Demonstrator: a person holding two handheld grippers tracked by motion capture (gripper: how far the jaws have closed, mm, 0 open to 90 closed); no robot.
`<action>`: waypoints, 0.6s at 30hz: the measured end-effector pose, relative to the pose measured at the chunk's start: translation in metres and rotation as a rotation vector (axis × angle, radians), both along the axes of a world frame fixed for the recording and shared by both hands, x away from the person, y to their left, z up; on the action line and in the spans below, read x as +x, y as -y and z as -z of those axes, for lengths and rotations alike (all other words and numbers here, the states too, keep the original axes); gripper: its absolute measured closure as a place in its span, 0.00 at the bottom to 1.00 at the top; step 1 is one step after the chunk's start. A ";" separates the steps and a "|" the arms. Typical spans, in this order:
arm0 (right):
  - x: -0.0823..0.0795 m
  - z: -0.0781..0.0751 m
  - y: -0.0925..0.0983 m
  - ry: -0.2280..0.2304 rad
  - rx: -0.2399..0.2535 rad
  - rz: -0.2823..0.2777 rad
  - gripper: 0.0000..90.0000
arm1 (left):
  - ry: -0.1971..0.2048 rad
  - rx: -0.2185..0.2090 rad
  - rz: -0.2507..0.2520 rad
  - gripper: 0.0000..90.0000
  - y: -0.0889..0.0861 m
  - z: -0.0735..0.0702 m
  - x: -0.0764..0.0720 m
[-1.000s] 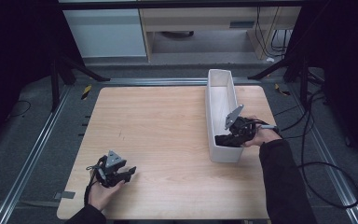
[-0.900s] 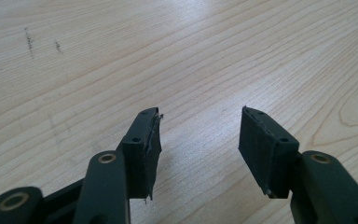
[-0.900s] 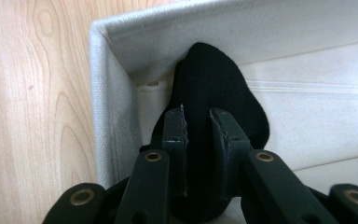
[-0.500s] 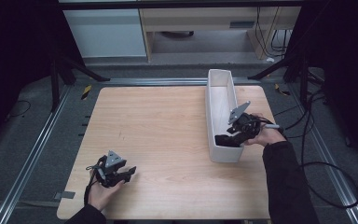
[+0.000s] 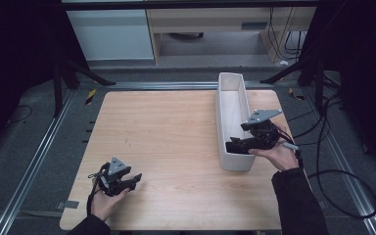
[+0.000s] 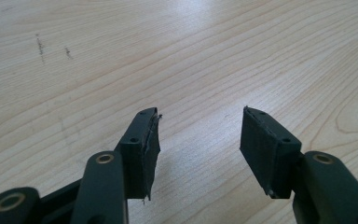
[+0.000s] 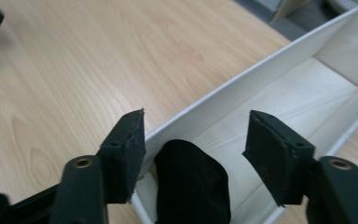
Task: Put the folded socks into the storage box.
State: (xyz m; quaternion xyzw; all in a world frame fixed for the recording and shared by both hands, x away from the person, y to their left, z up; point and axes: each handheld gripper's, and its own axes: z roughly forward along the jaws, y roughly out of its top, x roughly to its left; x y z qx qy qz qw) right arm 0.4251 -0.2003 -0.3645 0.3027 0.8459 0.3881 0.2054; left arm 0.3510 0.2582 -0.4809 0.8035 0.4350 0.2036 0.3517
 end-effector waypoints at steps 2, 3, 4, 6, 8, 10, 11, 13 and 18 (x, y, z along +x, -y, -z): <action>-0.009 0.002 0.003 0.008 0.047 0.038 0.38 | 0.000 -0.010 -0.006 0.50 -0.001 0.000 0.000; -0.015 0.004 0.006 0.011 0.085 0.057 0.37 | 0.000 -0.009 -0.009 0.50 -0.002 0.000 0.000; -0.021 0.007 0.008 0.003 0.113 0.070 0.35 | 0.001 -0.010 -0.009 0.49 -0.003 -0.001 0.001; -0.031 0.013 0.011 0.002 0.133 0.121 0.34 | 0.004 -0.014 -0.016 0.49 -0.004 -0.001 0.001; -0.042 0.021 0.015 0.013 0.133 0.171 0.31 | 0.008 -0.019 -0.026 0.47 -0.006 -0.002 0.001; -0.051 0.029 0.020 0.023 0.164 0.208 0.30 | 0.009 -0.021 -0.035 0.46 -0.008 -0.002 0.001; -0.056 0.035 0.024 0.020 0.184 0.230 0.28 | 0.011 -0.022 -0.039 0.46 -0.009 -0.002 0.001; -0.064 0.045 0.031 0.023 0.213 0.263 0.26 | 0.009 -0.025 -0.049 0.45 -0.012 -0.002 0.002; -0.077 0.065 0.048 0.019 0.216 0.340 0.22 | 0.014 -0.034 -0.079 0.43 -0.019 -0.004 0.003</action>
